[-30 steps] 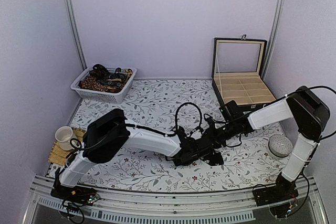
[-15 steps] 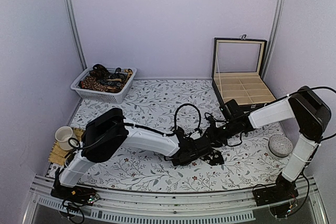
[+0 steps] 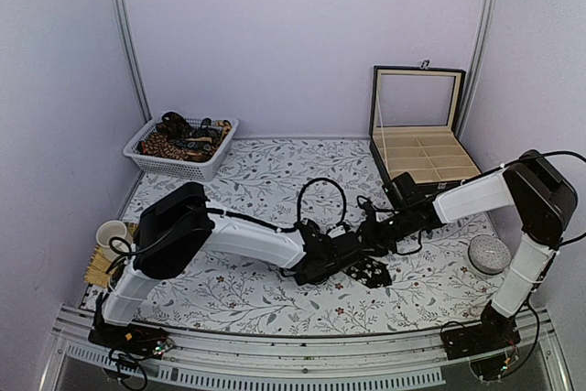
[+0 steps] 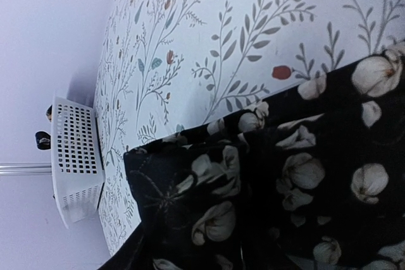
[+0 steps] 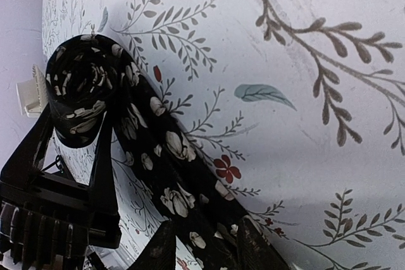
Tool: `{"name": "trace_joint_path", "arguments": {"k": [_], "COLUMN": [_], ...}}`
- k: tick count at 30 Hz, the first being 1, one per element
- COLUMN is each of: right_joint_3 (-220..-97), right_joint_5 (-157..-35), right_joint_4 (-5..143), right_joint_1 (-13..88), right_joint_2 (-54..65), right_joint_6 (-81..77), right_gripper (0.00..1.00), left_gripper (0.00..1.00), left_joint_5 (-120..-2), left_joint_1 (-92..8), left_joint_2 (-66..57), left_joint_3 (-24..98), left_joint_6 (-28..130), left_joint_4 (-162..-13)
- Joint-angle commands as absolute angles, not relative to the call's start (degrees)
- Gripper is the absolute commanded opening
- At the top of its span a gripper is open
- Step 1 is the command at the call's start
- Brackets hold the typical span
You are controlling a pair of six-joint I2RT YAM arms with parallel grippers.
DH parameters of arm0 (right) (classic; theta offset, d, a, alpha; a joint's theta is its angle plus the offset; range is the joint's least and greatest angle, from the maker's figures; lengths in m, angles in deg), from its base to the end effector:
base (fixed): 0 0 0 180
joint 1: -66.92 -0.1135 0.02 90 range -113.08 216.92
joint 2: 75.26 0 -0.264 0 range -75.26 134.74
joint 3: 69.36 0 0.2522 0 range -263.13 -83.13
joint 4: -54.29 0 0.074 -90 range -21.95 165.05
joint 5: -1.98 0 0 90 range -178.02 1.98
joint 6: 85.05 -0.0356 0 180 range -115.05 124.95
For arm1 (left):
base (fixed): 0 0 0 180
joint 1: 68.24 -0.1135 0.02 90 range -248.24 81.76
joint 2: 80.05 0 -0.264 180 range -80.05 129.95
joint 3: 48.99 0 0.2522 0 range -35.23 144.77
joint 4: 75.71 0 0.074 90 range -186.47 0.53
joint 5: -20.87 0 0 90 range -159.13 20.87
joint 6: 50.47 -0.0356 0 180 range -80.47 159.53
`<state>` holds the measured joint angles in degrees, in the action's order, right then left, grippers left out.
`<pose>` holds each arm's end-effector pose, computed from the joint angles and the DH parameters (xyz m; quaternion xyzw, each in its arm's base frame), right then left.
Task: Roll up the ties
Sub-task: Roll the tie at the center of the board.
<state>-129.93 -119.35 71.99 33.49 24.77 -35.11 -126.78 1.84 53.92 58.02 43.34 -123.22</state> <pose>0.2546 0.1903 0.1255 -0.0228 0.9265 0.3704 0.0631 0.1826 -0.4156 0.0995 0.4199 0.7625 0.3107 0.3817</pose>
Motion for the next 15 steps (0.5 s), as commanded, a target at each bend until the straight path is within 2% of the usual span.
{"name": "trace_joint_path", "arguments": {"k": [1,6,12,15], "right_joint_3": [-131.3,-132.6,-134.4,-135.2], "right_joint_5": [-117.0,-117.1,-117.2,-117.3], "right_joint_4": [74.0,74.2,74.5,74.6], "right_joint_1": [33.2,33.2,33.1,33.0], "right_joint_2": [22.2,22.6,23.3,23.4], "right_joint_6": [-35.0,-35.0,-35.0,-35.0], "right_gripper": [0.33,0.33,0.34,0.34], "left_gripper": [0.44,0.48,0.6,0.63], "left_joint_5": [-124.0,-122.9,-119.9,-118.1], "left_joint_1": [0.9,0.6,0.1,-0.2], "left_joint_2": [52.0,49.9,47.0,46.1], "left_joint_3": [56.7,56.6,56.0,55.9], "left_joint_6": [41.1,39.5,38.3,38.2], "left_joint_4": [-121.4,-119.7,-117.5,-116.9]}}
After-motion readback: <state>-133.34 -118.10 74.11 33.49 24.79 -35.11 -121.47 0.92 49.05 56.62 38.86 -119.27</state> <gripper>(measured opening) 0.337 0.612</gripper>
